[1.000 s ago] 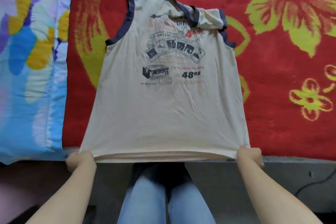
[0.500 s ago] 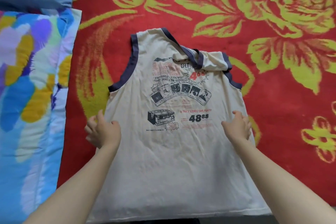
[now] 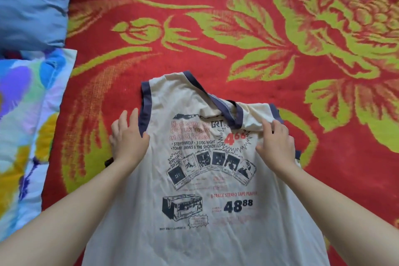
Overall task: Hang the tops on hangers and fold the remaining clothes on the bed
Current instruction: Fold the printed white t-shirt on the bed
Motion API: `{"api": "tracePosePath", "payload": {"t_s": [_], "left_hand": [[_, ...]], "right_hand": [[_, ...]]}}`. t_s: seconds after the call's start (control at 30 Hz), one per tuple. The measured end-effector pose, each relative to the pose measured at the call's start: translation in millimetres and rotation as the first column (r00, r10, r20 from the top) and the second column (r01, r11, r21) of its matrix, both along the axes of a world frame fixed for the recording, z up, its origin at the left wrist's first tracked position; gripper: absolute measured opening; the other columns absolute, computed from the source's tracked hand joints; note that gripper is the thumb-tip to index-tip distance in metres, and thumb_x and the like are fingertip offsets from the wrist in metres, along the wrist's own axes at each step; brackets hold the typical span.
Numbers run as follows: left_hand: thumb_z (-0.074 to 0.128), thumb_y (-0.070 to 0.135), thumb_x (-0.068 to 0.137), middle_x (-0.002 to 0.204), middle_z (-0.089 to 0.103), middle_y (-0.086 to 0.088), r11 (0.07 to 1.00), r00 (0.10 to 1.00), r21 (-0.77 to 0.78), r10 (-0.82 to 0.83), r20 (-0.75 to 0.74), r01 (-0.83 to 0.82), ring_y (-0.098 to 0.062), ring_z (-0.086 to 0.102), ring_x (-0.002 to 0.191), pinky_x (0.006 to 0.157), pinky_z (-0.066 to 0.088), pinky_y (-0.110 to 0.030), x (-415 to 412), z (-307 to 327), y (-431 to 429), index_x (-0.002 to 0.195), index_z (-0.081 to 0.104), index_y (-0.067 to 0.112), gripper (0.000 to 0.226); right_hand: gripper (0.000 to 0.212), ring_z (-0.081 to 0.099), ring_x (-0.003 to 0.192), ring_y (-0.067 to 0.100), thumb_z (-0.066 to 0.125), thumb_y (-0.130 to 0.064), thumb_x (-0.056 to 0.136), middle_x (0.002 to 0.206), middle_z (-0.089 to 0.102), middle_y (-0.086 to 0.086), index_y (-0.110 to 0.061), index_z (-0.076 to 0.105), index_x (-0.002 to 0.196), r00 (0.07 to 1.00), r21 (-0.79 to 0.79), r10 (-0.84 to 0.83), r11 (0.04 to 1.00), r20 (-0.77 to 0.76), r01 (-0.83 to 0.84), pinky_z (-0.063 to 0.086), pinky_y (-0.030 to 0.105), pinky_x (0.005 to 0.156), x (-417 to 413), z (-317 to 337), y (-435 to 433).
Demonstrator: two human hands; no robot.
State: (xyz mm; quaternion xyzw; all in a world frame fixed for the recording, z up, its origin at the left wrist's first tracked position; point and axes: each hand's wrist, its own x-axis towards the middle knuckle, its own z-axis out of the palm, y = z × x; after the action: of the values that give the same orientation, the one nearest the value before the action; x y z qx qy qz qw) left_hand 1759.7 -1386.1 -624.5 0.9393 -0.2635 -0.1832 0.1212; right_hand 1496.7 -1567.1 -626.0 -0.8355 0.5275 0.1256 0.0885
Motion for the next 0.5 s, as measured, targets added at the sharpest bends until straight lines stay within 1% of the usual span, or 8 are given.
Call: {"api": "tracePosePath", "payload": {"t_s": [0.13,0.2,0.27,0.33,0.37,0.4,0.43,0.5], "left_hand": [[0.053,0.020,0.089,0.157,0.013,-0.008,0.995,0.995,0.027,-0.097,-0.016,0.097,-0.027,0.012,0.140,0.108,0.019,-0.046,15,-7,-46,0.149,0.018,0.019,0.069],[0.053,0.022,0.090,0.157,0.012,-0.007,0.990,0.990,0.025,-0.141,-0.012,0.141,-0.026,0.011,0.140,0.109,0.019,-0.047,25,-11,-70,0.149,0.017,0.020,0.069],[0.054,0.023,0.090,0.157,0.012,-0.006,0.988,0.988,0.016,-0.152,-0.004,0.152,-0.025,0.011,0.141,0.109,0.018,-0.048,37,-14,-92,0.149,0.016,0.021,0.071],[0.056,0.026,0.089,0.156,0.018,-0.006,0.989,0.990,0.028,-0.144,0.005,0.144,-0.026,0.014,0.140,0.108,0.021,-0.048,49,-15,-114,0.149,0.016,0.021,0.073],[0.057,0.029,0.089,0.154,0.024,-0.006,0.991,0.992,0.044,-0.128,-0.010,0.128,-0.027,0.017,0.140,0.107,0.022,-0.048,55,-15,-125,0.149,0.017,0.021,0.072],[0.057,0.031,0.089,0.151,0.029,-0.007,0.992,0.994,0.065,-0.102,-0.043,0.104,-0.029,0.020,0.138,0.106,0.023,-0.048,60,-16,-136,0.148,0.020,0.021,0.071],[0.057,0.033,0.088,0.147,0.035,-0.009,0.993,0.994,0.085,-0.075,-0.075,0.082,-0.030,0.024,0.136,0.105,0.025,-0.048,64,-17,-145,0.147,0.025,0.022,0.068],[0.059,0.032,0.086,0.140,0.043,-0.012,0.991,0.995,0.121,-0.051,-0.086,0.062,-0.034,0.032,0.131,0.103,0.028,-0.048,71,-18,-155,0.141,0.038,0.022,0.060]], "right_hand": [[0.070,0.043,0.122,0.037,0.071,-0.009,0.070,0.132,0.045,0.020,-0.017,0.046,0.135,0.993,-0.099,0.115,0.989,0.020,-0.113,0.039,0.047,0.091,5,-22,-31],[0.051,0.035,0.129,0.031,0.061,-0.021,0.081,0.138,0.040,0.015,-0.021,0.050,0.130,0.994,-0.071,0.110,0.991,-0.003,-0.110,0.030,0.043,0.098,11,-25,-52],[0.031,0.037,0.123,0.030,0.047,-0.030,0.083,0.127,0.050,0.012,-0.018,0.064,0.107,0.984,0.020,-0.083,0.996,0.159,0.081,0.030,0.040,0.094,21,-23,-77],[0.025,0.046,0.105,0.032,0.044,-0.035,0.076,0.094,0.059,0.009,-0.016,0.061,0.076,0.859,0.219,-0.374,0.924,0.350,0.313,0.032,0.038,0.082,33,-14,-103],[0.024,0.048,0.096,0.032,0.047,-0.034,0.076,0.079,0.056,0.007,-0.013,0.057,0.069,0.786,0.294,-0.468,0.880,0.403,0.373,0.032,0.038,0.078,39,-10,-116],[0.023,0.051,0.091,0.032,0.051,-0.031,0.080,0.072,0.054,0.007,-0.011,0.057,0.069,0.740,0.321,-0.512,0.857,0.437,0.404,0.034,0.038,0.077,43,-8,-129],[0.020,0.053,0.091,0.033,0.055,-0.027,0.084,0.075,0.057,0.009,-0.010,0.061,0.075,0.713,0.318,-0.525,0.850,0.464,0.419,0.037,0.038,0.078,47,-8,-140],[0.026,0.055,0.104,0.032,0.053,-0.028,0.090,0.101,0.063,0.013,-0.008,0.064,0.102,0.680,0.310,-0.537,0.843,0.498,0.439,0.041,0.038,0.086,54,-9,-156]]}}
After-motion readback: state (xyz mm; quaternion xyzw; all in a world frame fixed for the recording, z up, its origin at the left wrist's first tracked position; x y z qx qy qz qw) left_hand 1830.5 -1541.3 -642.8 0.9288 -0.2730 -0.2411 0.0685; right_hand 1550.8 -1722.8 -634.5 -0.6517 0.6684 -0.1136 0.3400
